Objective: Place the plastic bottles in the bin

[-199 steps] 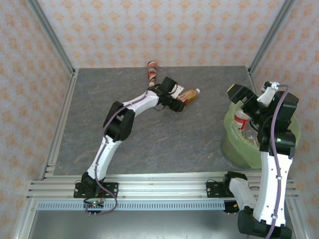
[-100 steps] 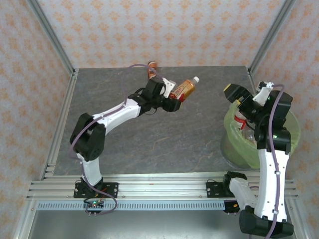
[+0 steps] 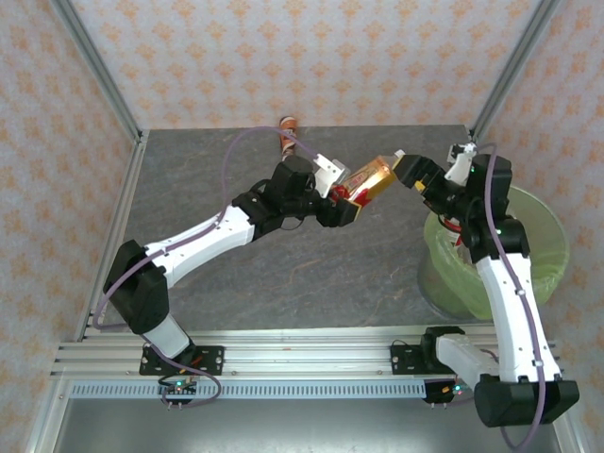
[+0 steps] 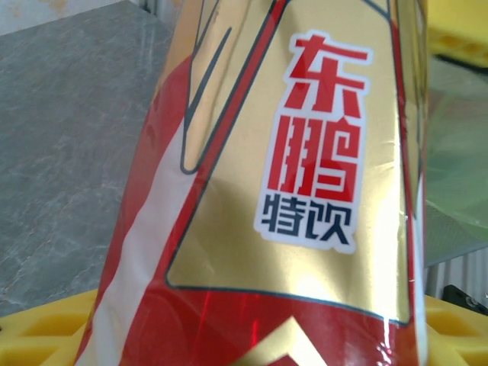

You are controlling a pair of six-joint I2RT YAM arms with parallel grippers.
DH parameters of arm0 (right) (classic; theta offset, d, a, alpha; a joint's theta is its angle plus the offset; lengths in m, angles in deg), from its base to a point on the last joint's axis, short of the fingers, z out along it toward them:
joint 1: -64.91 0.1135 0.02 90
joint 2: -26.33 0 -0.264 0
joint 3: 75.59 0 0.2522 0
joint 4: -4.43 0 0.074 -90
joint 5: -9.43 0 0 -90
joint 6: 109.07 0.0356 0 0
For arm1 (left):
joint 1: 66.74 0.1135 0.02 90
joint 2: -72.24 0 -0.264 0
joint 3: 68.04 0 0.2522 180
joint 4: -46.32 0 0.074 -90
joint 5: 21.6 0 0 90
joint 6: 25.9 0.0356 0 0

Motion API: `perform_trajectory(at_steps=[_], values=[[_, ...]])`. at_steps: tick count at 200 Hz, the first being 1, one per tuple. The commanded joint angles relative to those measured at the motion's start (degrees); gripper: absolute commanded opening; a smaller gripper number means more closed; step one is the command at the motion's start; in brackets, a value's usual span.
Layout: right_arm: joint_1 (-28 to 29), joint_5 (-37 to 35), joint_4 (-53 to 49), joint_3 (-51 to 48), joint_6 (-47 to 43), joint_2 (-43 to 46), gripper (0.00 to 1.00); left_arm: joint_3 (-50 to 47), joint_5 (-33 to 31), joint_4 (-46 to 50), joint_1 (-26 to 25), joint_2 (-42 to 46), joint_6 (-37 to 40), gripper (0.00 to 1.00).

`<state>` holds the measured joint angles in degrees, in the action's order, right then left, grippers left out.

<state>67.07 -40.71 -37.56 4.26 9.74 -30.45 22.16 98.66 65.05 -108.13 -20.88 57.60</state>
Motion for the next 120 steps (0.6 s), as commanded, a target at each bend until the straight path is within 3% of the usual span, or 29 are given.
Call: perform_trajectory(at_steps=[1, 32, 71, 87, 106, 120], values=[[2.0, -0.4, 5.4, 1.6, 1.6, -1.0, 0.99, 0.8, 3.0, -0.8, -1.2, 2.1, 0.8, 0.51], [3.3, -2.6, 6.2, 1.7, 1.8, -2.1, 0.99, 1.0, 4.5, -1.4, -2.4, 2.8, 1.0, 0.51], [3.3, -11.7, 7.7, 0.2, 3.7, 0.3, 0.94, -0.2, 4.6, -3.8, -2.8, 3.4, -0.5, 0.51], [3.3, -11.3, 9.7, -0.2, 5.7, 0.5, 0.83, -1.1, 5.2, -5.4, -2.8, 3.8, -2.0, 0.51], [3.3, -10.4, 11.2, -0.8, 6.8, -0.1, 0.59, -1.9, 5.6, -6.6, -3.1, 4.2, -2.8, 0.51], [3.3, -10.3, 11.7, -1.3, 6.8, -0.1, 0.47, -2.0, 5.4, -6.4, -3.4, 4.4, -2.8, 0.51]])
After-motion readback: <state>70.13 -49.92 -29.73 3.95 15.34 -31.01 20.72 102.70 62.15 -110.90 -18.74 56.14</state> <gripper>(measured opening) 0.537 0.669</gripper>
